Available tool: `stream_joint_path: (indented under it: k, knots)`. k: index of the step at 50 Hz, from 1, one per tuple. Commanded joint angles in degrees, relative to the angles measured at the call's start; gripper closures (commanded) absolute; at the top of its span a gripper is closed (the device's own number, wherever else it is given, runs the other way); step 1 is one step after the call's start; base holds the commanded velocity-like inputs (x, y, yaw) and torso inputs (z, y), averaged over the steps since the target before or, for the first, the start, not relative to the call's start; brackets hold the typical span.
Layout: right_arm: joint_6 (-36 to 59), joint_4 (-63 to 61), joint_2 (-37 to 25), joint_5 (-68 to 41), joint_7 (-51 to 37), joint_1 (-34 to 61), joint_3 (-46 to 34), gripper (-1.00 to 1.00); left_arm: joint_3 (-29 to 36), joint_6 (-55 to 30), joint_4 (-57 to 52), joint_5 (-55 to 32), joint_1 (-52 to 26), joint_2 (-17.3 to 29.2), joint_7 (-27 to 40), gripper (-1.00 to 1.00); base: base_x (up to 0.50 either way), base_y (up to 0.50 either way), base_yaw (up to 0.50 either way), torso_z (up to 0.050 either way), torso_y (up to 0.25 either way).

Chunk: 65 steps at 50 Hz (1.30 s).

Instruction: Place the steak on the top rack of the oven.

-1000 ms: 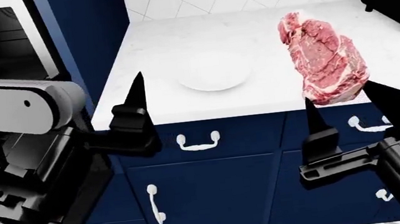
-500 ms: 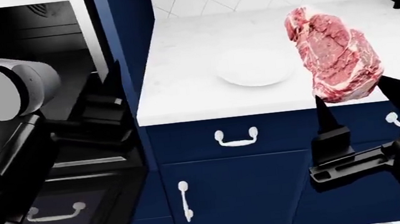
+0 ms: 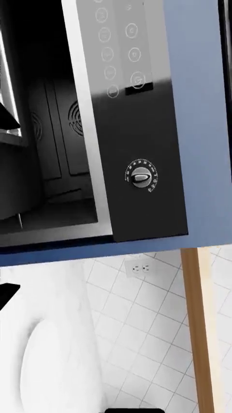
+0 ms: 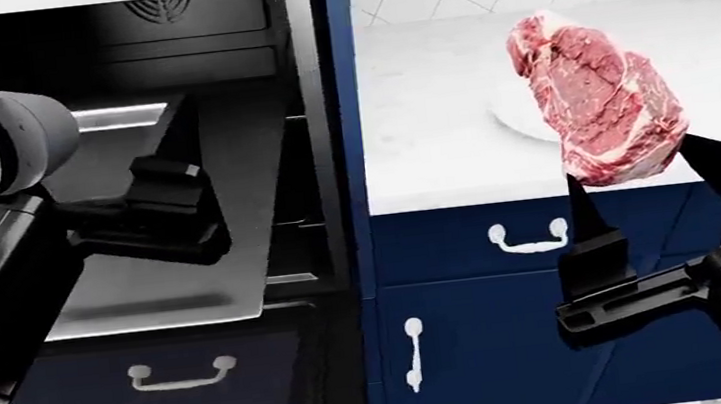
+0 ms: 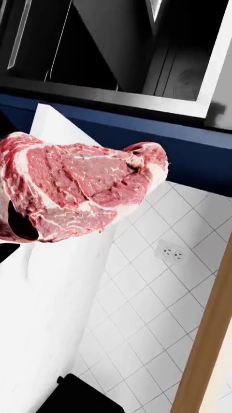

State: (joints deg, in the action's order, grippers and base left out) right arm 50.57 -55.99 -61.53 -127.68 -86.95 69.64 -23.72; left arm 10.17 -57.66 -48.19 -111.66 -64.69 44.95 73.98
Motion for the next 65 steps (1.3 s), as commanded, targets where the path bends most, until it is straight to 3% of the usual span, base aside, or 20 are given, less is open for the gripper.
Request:
stream_joint_path:
  k: [1, 56, 65]
  knots:
    - [0.26, -0.03, -0.47, -0.14, -0.1, 1.69, -1.3, 1.0, 0.49, -0.14, -0.22, -0.37, -0.89, 0.66, 0.32, -1.0, 0.0, 0.5, 0.0, 0.0, 0.0]
    - [-1.42, -0.99, -3.14, -0.11, 0.93, 4.53, -5.25, 1.0, 0.17, 0.26, -0.66, 1.75, 0.76, 2.26, -1.48, -1.0, 0.0, 0.5, 0.0, 0.0, 0.0]
    - [-0.33, 2.14, -0.63, 5.49, 5.31, 2.16, -5.03, 1.0, -0.15, -0.17, -0.28, 5.16, 3.08, 1.21, -3.76, -1.0, 0.0, 0.15, 0.0, 0.0, 0.0]
